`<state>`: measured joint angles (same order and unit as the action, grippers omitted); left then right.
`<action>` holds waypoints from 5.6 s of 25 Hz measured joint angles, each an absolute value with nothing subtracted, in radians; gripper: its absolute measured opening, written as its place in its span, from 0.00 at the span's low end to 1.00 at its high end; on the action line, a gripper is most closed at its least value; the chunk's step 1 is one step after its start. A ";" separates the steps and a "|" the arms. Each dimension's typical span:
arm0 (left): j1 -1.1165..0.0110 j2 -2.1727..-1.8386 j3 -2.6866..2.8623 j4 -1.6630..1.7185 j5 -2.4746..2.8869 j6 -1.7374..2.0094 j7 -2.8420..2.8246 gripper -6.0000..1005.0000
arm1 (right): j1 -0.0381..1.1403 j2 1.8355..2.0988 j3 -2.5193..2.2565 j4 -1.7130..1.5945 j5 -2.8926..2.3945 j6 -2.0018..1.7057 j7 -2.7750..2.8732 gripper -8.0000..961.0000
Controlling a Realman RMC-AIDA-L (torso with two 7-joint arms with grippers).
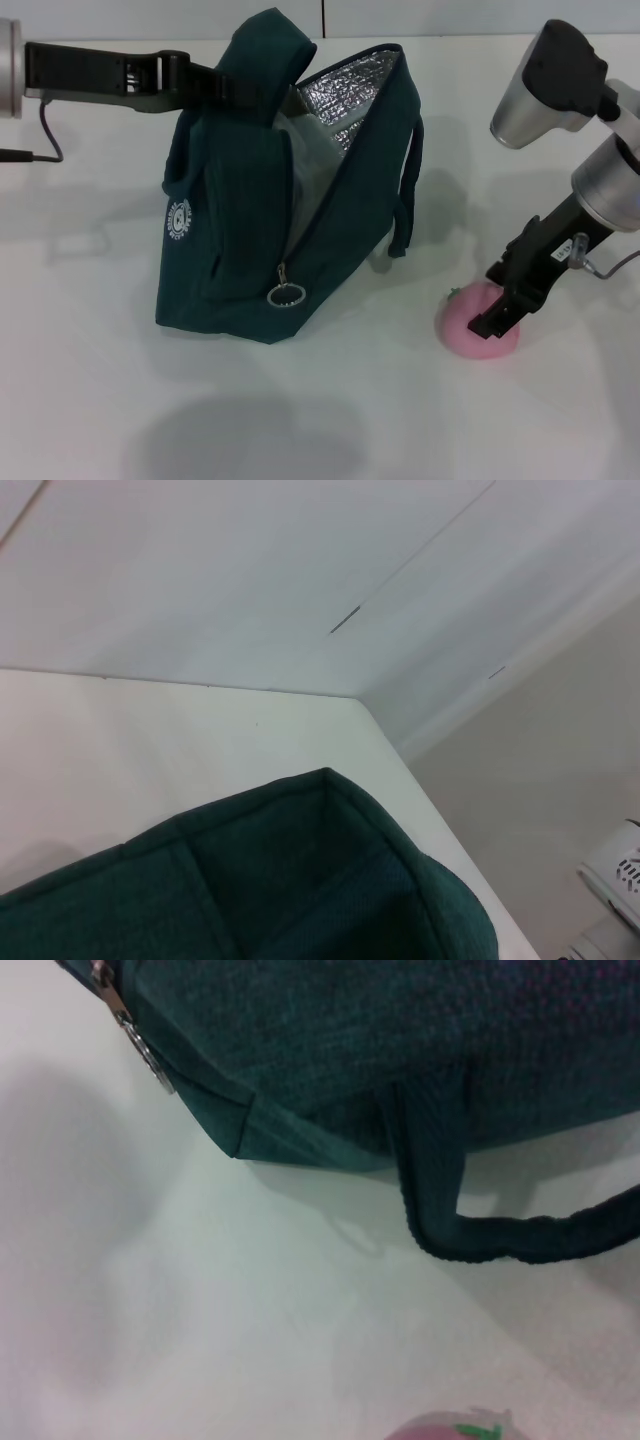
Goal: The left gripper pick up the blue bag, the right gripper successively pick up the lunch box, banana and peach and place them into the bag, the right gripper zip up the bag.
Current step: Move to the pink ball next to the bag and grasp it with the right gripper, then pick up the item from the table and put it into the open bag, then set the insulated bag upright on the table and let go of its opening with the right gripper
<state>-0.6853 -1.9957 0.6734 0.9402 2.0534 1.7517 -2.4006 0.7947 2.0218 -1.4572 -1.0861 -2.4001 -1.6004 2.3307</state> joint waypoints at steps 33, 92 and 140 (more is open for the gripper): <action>-0.681 -1.994 0.673 0.940 2.048 1.754 -2.401 0.04 | 0.766 2.002 -0.926 -1.117 -2.023 -1.914 2.180 0.14; -0.660 -1.991 0.678 0.940 2.020 1.755 -2.401 0.04 | 0.463 2.009 -0.920 -0.800 -1.544 -1.584 2.059 0.65; -0.671 -2.019 0.718 0.940 2.019 1.755 -2.376 0.04 | 0.754 2.028 -0.968 -0.204 -1.393 -1.313 1.926 0.32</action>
<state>-0.6708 -2.0186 0.7183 0.9403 2.0187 1.7548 -2.3761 0.7537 2.0279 -0.9679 -0.2043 -1.3933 -1.3129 1.9261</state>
